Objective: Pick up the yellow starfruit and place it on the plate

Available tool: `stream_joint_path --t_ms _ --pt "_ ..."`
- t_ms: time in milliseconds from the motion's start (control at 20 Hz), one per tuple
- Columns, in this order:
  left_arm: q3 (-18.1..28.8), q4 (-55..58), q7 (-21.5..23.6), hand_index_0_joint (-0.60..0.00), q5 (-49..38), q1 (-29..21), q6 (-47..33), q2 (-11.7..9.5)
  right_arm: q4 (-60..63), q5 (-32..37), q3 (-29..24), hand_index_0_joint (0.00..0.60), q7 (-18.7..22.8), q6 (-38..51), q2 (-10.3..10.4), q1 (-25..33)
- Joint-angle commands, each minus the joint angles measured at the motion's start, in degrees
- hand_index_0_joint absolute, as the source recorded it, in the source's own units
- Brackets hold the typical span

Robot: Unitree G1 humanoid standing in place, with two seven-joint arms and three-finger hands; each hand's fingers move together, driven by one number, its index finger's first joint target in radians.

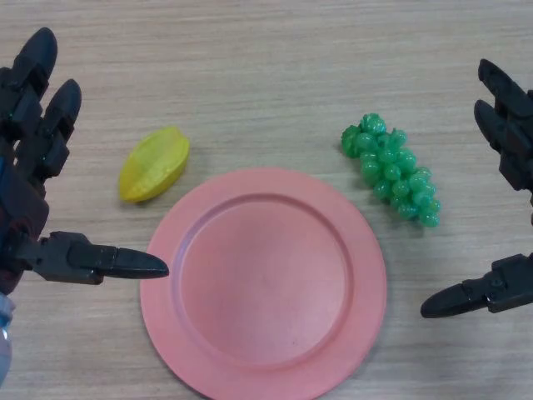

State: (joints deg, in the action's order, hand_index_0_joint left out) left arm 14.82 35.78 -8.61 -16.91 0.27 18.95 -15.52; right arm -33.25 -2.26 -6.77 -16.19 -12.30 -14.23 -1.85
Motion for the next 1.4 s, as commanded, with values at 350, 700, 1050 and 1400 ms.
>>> stream_joint_path --t_ms 350,700,1050,1400 --pt "4.64 2.24 -1.47 0.000 -2.07 -1.12 -6.27 -2.09 -2.91 2.64 -2.83 0.000 -0.06 6.61 -1.15 1.00" --pt "2.82 -9.44 1.60 0.000 2.42 -8.86 -12.12 -6.11 -1.90 2.48 -2.79 0.000 -0.11 7.79 -1.33 1.66" --pt "-3.63 -34.50 11.01 0.000 16.33 -21.50 -25.07 -7.46 -2.64 3.37 -3.27 0.000 0.08 7.11 -1.29 1.19" --pt "-8.31 -55.19 12.75 0.000 21.28 -31.06 -33.04 -6.45 -5.86 3.93 -4.33 0.000 -0.30 5.57 -0.90 -0.45"
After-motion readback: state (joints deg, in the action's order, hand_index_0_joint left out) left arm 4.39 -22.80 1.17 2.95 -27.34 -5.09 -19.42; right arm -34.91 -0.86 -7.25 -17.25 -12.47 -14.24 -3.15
